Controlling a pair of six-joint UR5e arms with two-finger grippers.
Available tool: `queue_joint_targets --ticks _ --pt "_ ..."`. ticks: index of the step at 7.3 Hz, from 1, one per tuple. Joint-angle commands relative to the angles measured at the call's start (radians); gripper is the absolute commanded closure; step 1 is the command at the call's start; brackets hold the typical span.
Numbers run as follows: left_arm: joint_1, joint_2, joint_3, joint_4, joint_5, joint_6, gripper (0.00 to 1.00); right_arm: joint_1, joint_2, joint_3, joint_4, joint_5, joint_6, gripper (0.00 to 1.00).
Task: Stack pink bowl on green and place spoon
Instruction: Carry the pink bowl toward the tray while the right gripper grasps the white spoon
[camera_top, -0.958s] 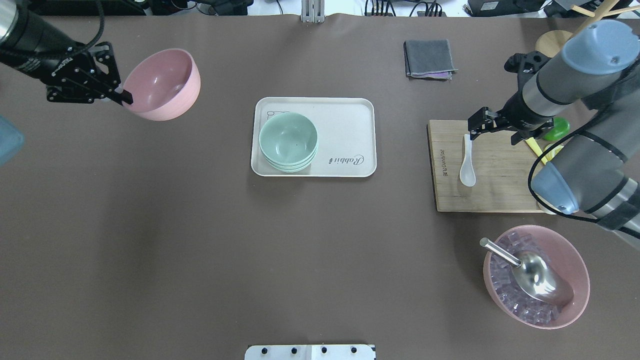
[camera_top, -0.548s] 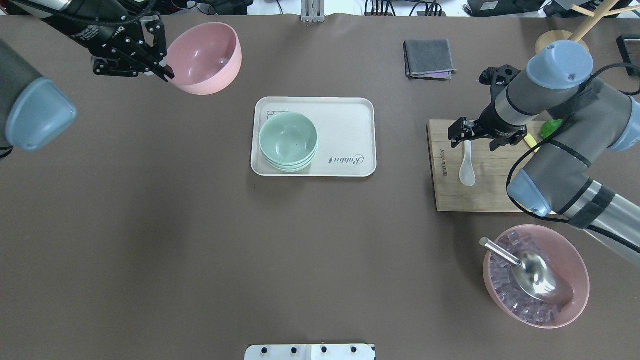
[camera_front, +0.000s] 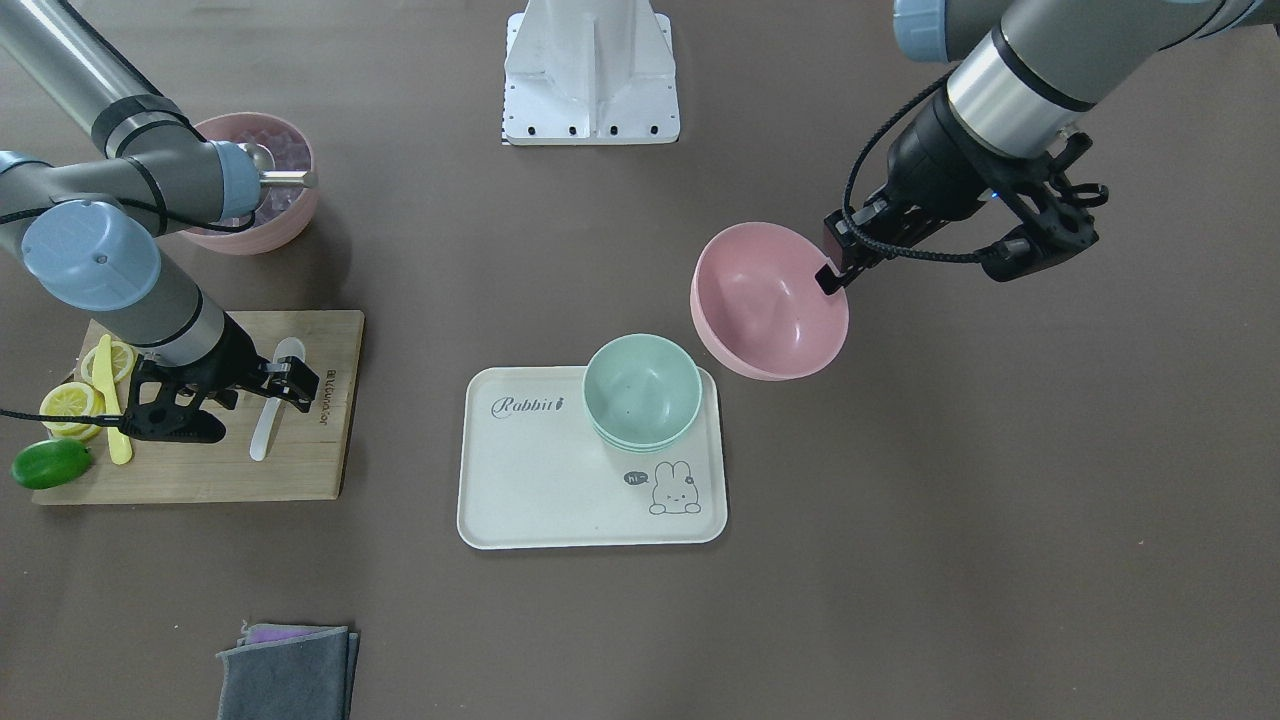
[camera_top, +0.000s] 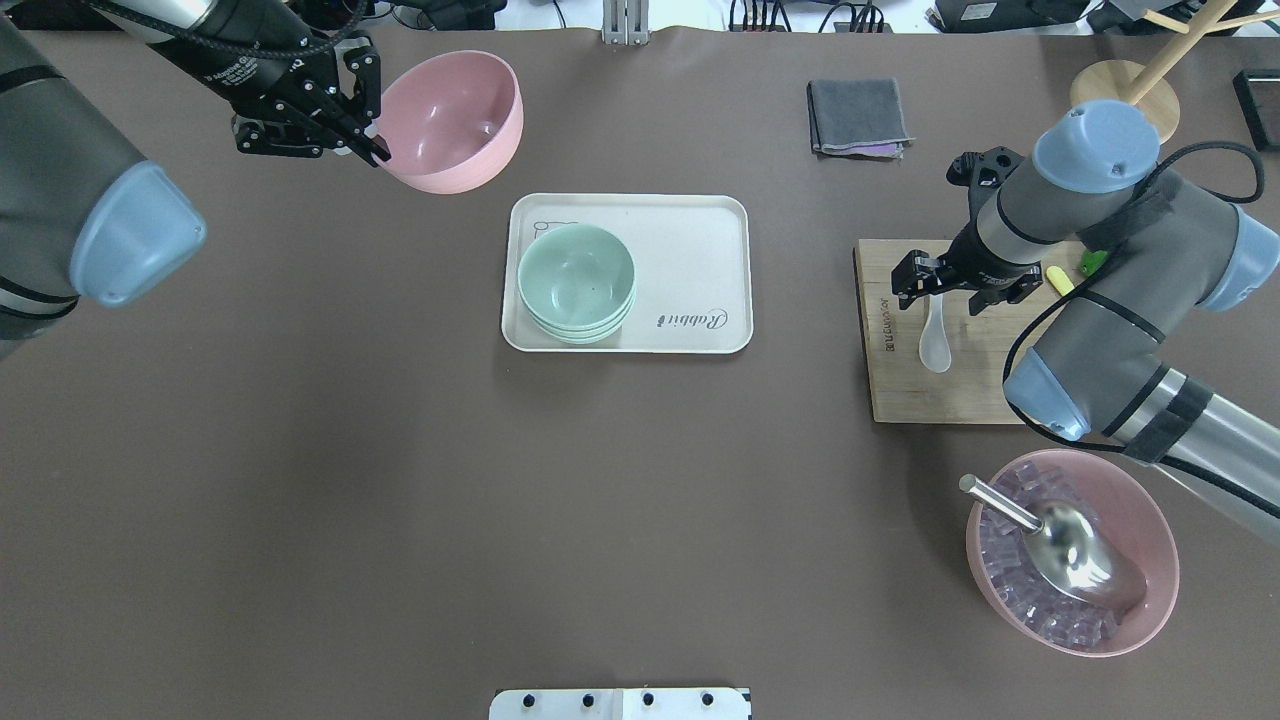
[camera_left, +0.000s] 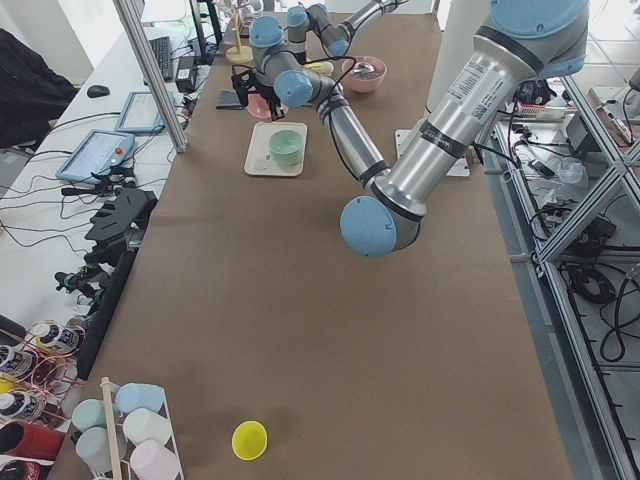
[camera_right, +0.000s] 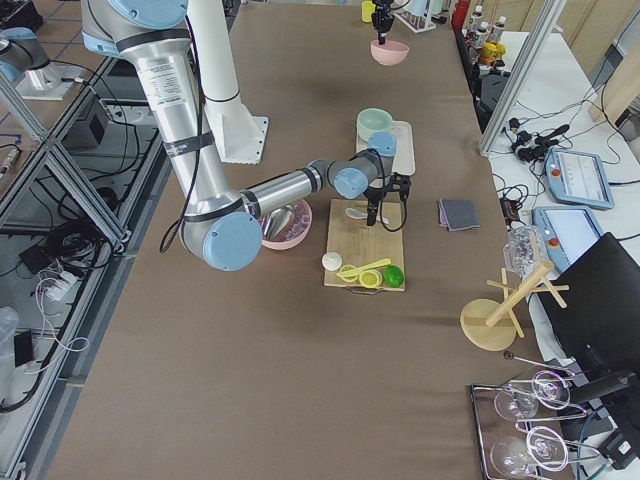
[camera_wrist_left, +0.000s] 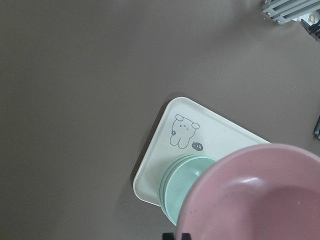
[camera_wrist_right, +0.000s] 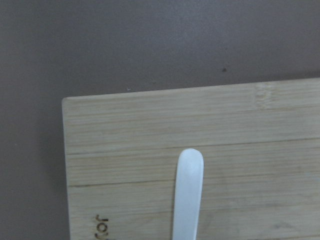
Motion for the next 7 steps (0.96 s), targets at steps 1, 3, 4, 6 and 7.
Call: queue_joint_targets --ticks 1,3,4,6,7 --pt "0.005 -0.001 0.001 0.0 0.0 0.0 1.0 0.001 -0.004 -0.006 0.0 -0.001 0.0 0.51" --pt "0.011 -0.001 -0.001 -0.001 0.001 0.0 1.0 0.001 -0.006 -0.007 0.0 -0.001 0.0 0.78" --pt "0.014 -0.001 -0.001 -0.001 0.001 0.0 1.0 0.001 -0.005 -0.01 0.0 -0.001 0.0 0.9" --pt "0.014 -0.001 -0.007 -0.001 0.001 0.0 1.0 0.022 0.008 0.0 0.001 0.004 0.017 1.0" --pt "0.014 -0.01 -0.007 -0.001 0.0 -0.002 1.0 0.05 0.015 0.019 -0.002 0.021 0.016 1.0"
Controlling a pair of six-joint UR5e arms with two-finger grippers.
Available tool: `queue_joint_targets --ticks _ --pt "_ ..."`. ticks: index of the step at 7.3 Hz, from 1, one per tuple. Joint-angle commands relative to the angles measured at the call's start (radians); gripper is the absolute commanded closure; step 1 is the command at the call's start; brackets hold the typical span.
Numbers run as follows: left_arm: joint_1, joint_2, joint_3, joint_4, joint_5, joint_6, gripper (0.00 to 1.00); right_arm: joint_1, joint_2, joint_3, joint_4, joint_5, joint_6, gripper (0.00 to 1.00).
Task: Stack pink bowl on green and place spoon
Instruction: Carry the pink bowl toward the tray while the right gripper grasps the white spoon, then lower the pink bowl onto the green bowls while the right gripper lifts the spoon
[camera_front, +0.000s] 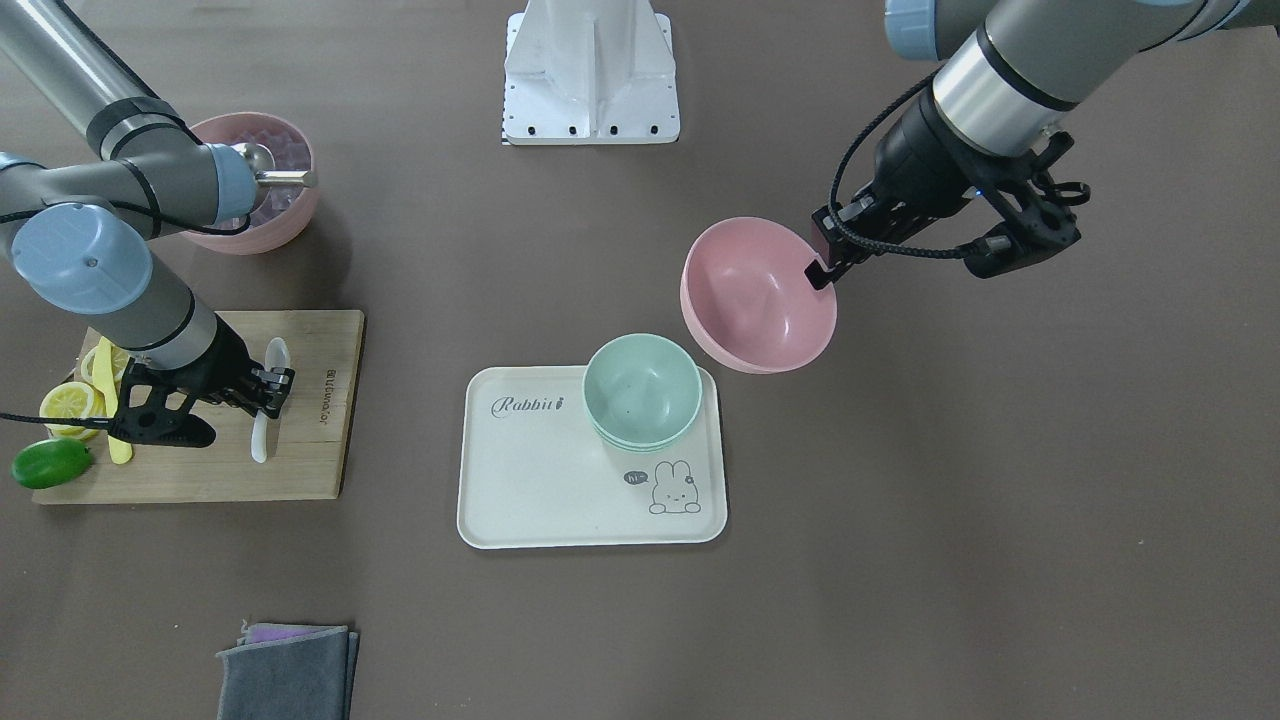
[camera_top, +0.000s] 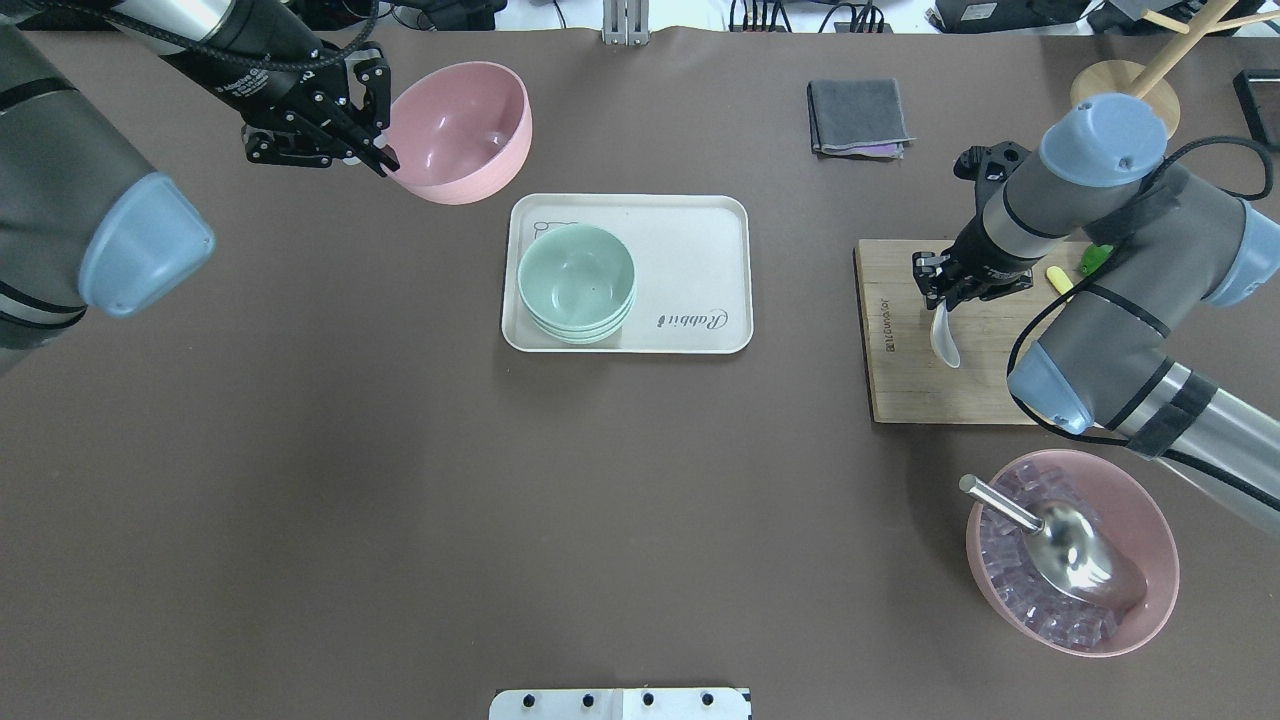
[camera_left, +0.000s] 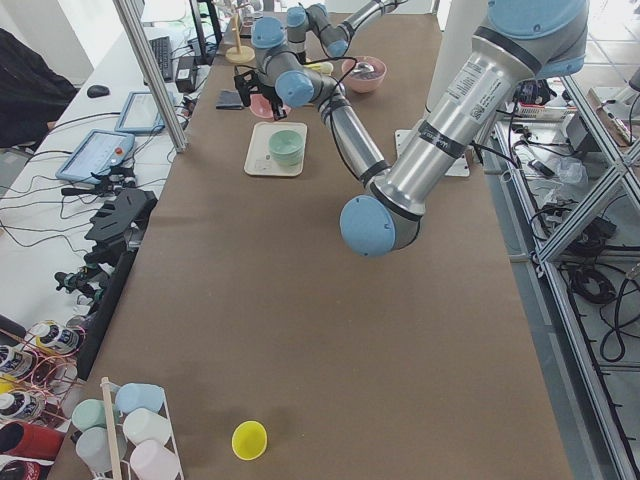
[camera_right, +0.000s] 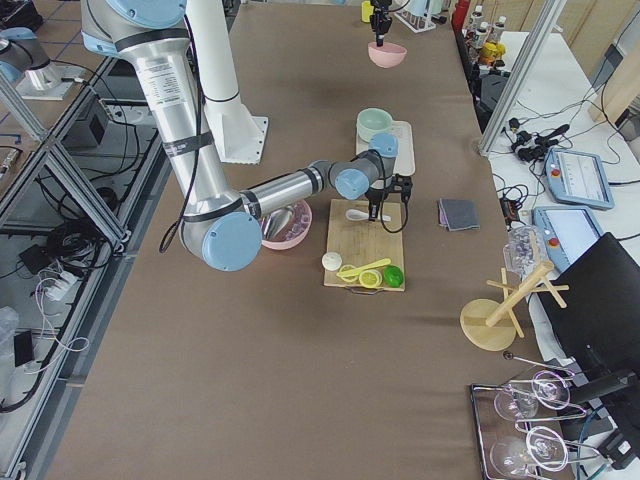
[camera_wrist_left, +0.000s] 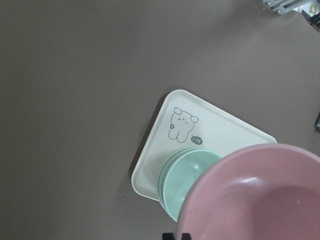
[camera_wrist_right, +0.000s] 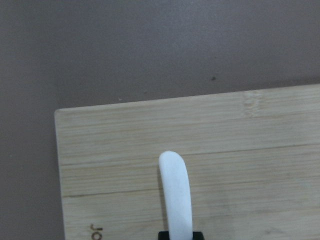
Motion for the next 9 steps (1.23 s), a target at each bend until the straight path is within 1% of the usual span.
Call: queue_joint_targets --ticks 1,2,3,4,5,6,7,9 --pt "0.003 -0.019 0.003 -0.002 -0.003 -0.015 1.0 0.047 0.02 0.028 -0.011 0.037 0.005 1.0" --pt "0.024 -0.027 0.009 -0.006 -0.001 -0.035 1.0 0.06 0.038 0.028 -0.014 0.062 0.005 1.0" --pt "0.058 -0.039 0.027 -0.012 0.044 -0.055 1.0 0.062 0.053 0.028 -0.014 0.063 0.006 1.0" --pt "0.133 -0.048 0.056 -0.035 0.139 -0.059 1.0 0.062 0.075 0.029 -0.013 0.065 0.043 1.0" --pt "0.19 -0.039 0.108 -0.108 0.202 -0.087 1.0 0.062 0.093 0.041 -0.013 0.08 0.087 1.0" --pt "0.233 -0.045 0.171 -0.205 0.247 -0.152 1.0 0.061 0.096 0.06 -0.013 0.086 0.106 1.0" --pt "0.244 -0.048 0.22 -0.291 0.267 -0.173 1.0 0.062 0.096 0.068 -0.011 0.086 0.108 1.0" --pt "0.244 -0.043 0.279 -0.371 0.266 -0.143 1.0 0.061 0.096 0.069 -0.007 0.086 0.126 1.0"
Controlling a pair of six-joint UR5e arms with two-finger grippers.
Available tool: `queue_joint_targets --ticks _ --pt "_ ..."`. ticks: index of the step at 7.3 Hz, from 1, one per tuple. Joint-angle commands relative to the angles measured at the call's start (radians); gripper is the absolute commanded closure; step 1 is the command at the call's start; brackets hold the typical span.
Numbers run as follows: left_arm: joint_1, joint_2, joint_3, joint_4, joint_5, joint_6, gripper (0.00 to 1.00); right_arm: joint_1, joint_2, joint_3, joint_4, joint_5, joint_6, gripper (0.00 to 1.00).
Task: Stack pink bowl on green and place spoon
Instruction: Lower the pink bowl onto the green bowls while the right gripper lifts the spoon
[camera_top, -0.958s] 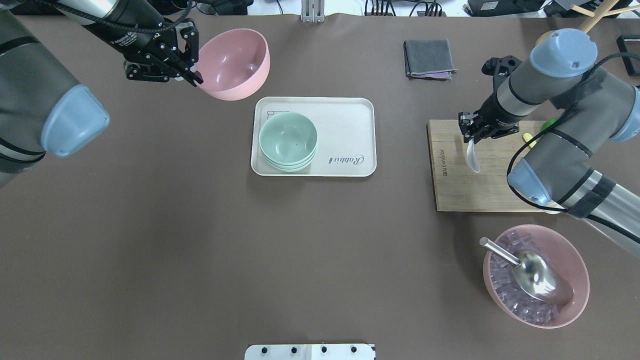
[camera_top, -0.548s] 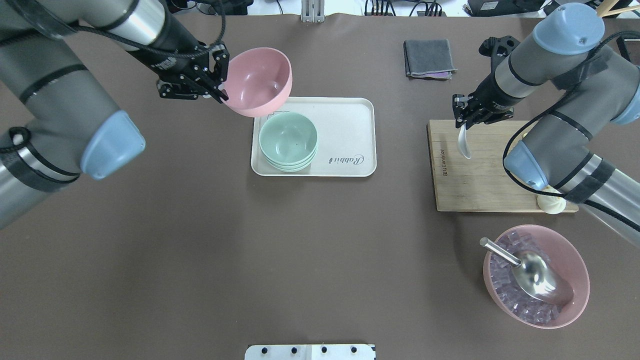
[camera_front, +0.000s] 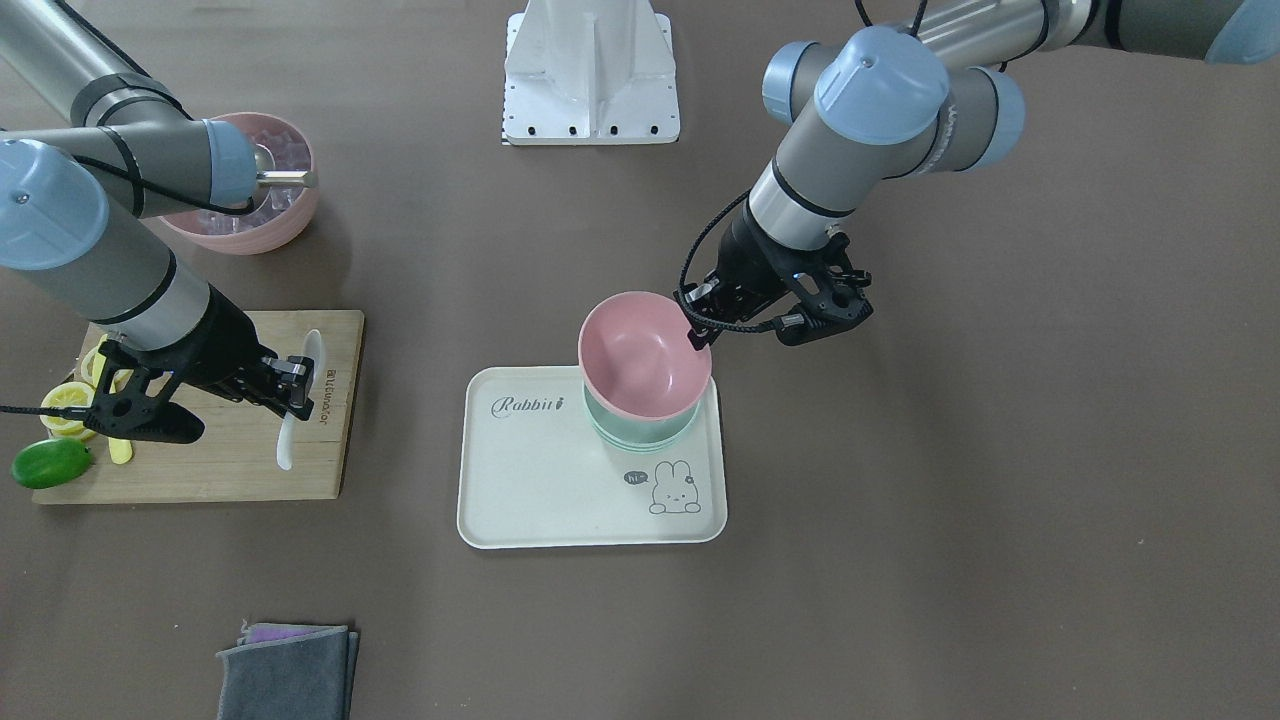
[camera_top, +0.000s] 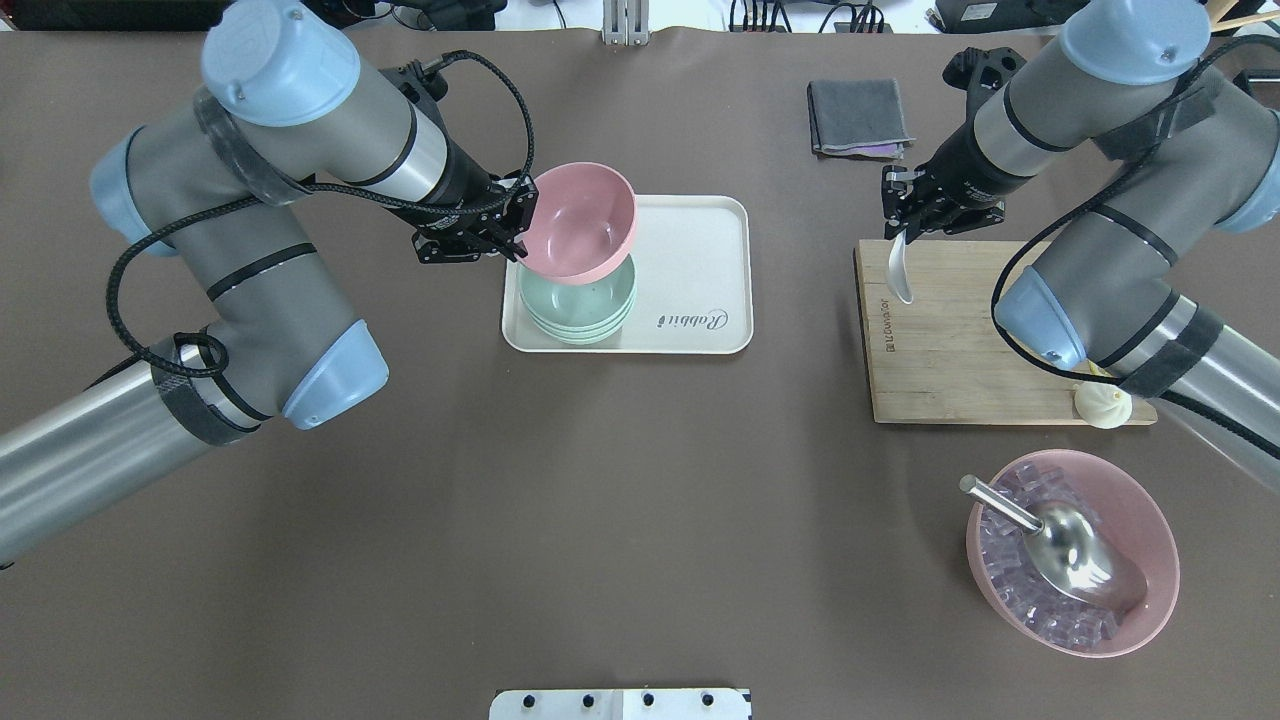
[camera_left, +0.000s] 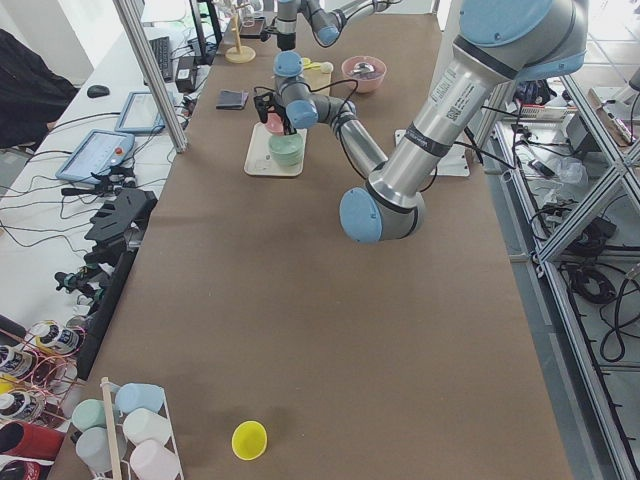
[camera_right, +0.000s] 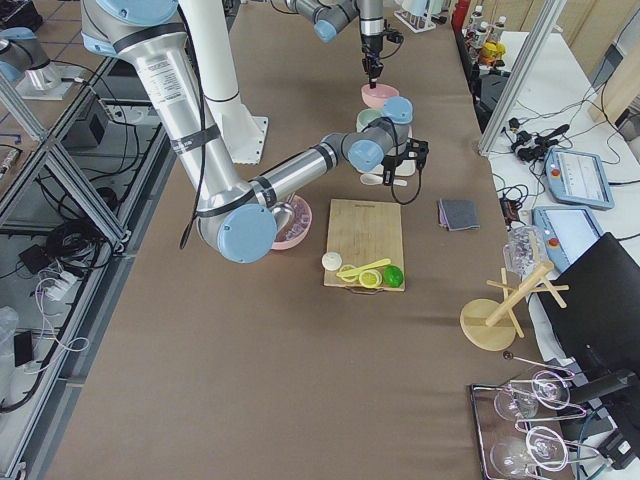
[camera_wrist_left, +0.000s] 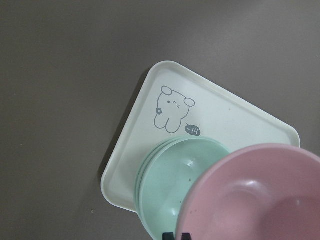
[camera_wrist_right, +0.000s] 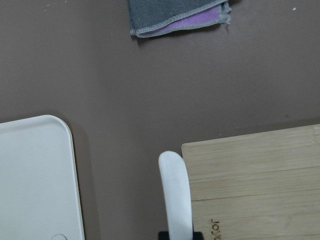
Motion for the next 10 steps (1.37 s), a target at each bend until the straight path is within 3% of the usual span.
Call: queue_joint_targets --ticks 1,5,10 --pt "0.004 0.003 0.045 -0.058 0.005 0.015 1.0 -0.001 0.004 0.002 0.008 0.001 0.029 1.0" --pt "0.016 0.004 0.112 -0.114 0.005 0.013 1.0 -0.001 0.022 0.004 0.008 0.001 0.031 1.0" --pt "0.016 0.009 0.109 -0.115 -0.006 0.013 1.0 -0.001 0.027 0.004 0.008 -0.004 0.045 1.0"
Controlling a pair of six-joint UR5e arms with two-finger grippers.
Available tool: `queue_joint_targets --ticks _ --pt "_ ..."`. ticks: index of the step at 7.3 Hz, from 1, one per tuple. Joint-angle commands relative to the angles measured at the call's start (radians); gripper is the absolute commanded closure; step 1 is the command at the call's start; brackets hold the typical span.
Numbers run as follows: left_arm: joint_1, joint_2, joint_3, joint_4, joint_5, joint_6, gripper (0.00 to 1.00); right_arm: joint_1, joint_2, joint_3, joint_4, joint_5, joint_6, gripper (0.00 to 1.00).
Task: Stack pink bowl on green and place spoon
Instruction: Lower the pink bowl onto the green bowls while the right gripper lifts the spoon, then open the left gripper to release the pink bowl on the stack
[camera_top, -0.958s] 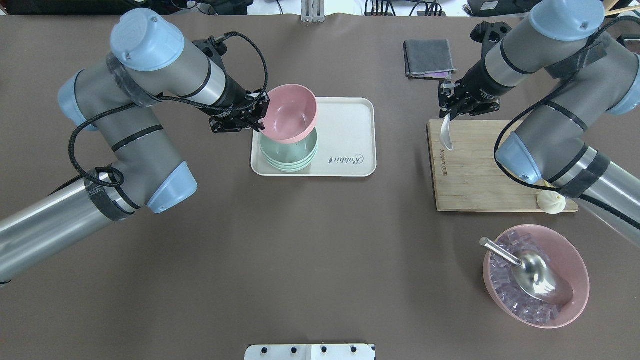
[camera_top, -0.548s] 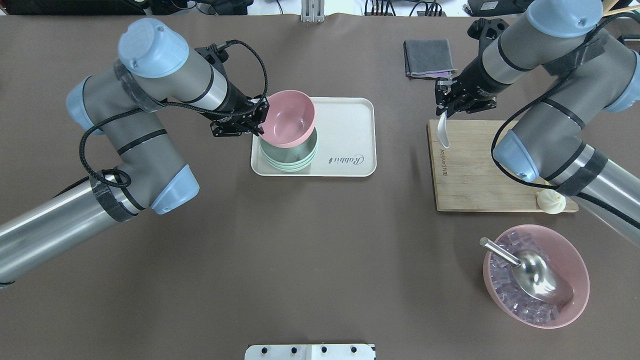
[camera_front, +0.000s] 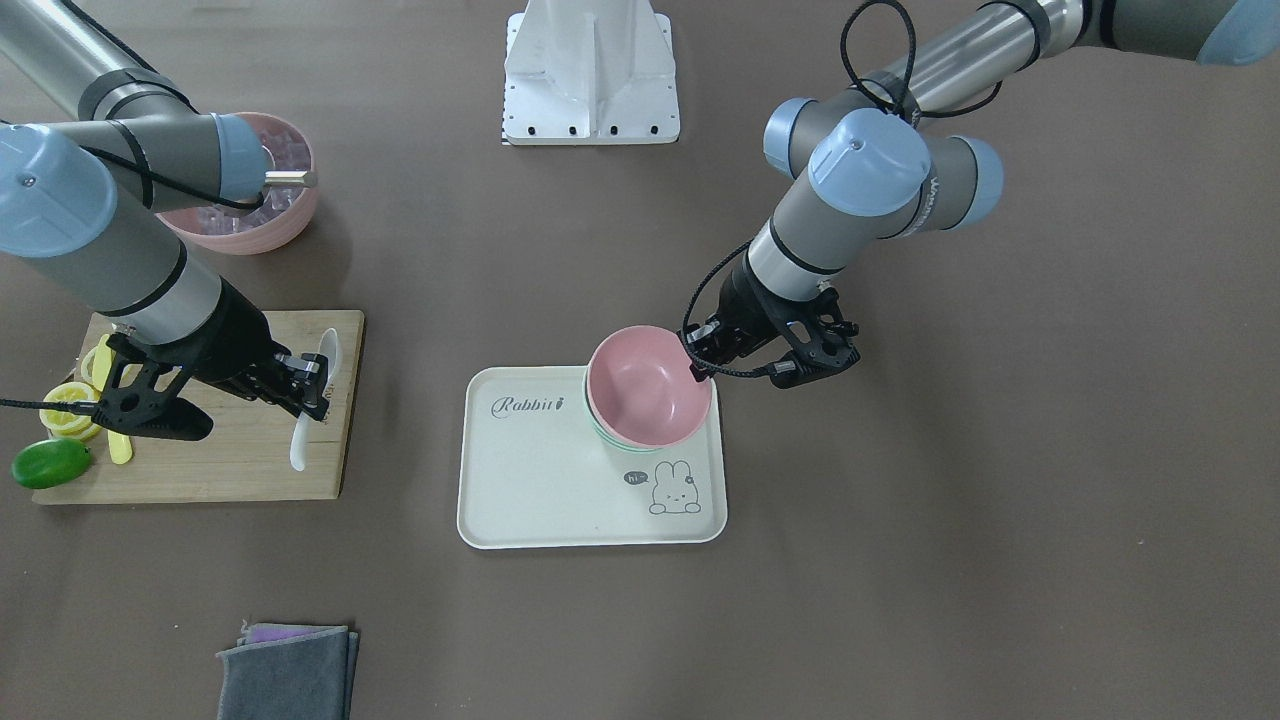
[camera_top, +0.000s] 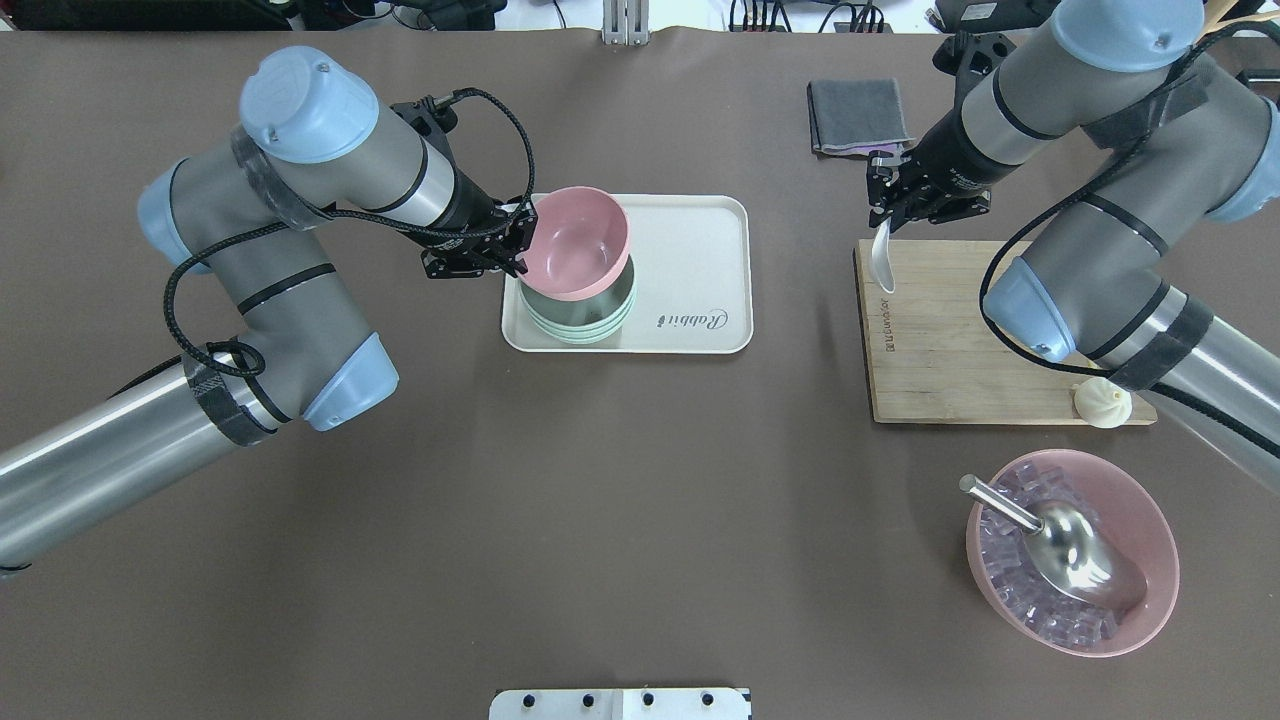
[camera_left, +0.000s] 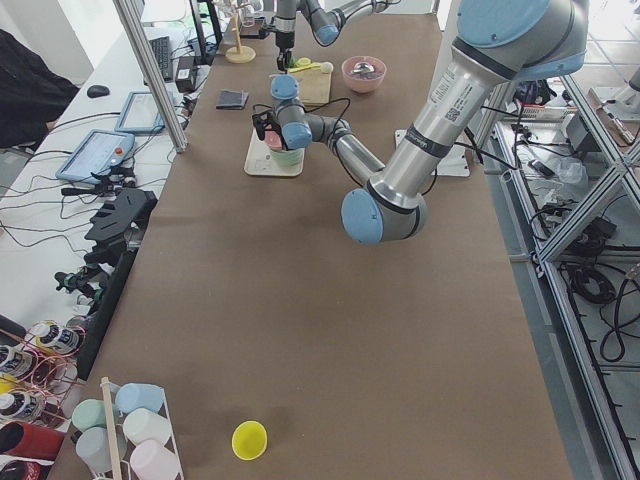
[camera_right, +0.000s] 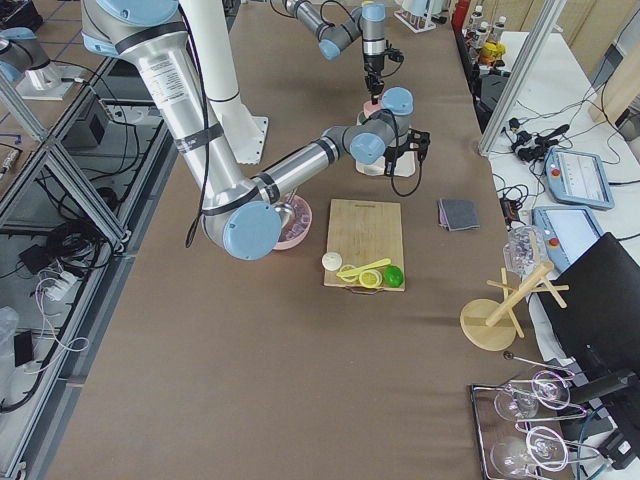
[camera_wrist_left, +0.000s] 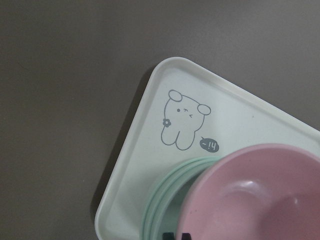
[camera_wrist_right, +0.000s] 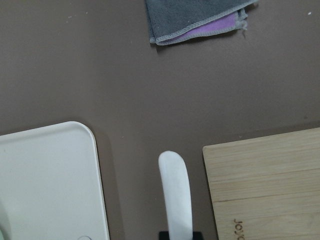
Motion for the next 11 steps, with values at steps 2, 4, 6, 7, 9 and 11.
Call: queue_joint_targets --ticks 2,4,6,7,9,11 --pt "0.015 0.001 -0.002 0.002 -0.002 0.0 1.0 0.0 0.001 -0.001 0.002 0.0 0.002 1.0" --pt "0.017 0.001 -0.002 0.002 -0.002 0.0 1.0 0.0 0.001 -0.001 0.002 0.001 0.0 1.0" --pt "0.017 0.002 -0.005 0.0 -0.003 0.0 1.0 0.0 0.001 -0.001 0.002 0.0 0.0 1.0" --pt "0.015 0.004 -0.005 0.0 0.0 0.0 0.19 0.0 0.001 -0.001 0.002 0.0 0.0 1.0" --pt "0.011 0.005 -0.009 0.003 0.005 -0.008 0.02 0.0 0.002 0.0 0.002 0.003 0.002 1.0" --pt "-0.045 0.016 -0.058 0.014 -0.006 0.0 0.02 0.0 0.049 0.01 0.0 0.007 0.052 1.0"
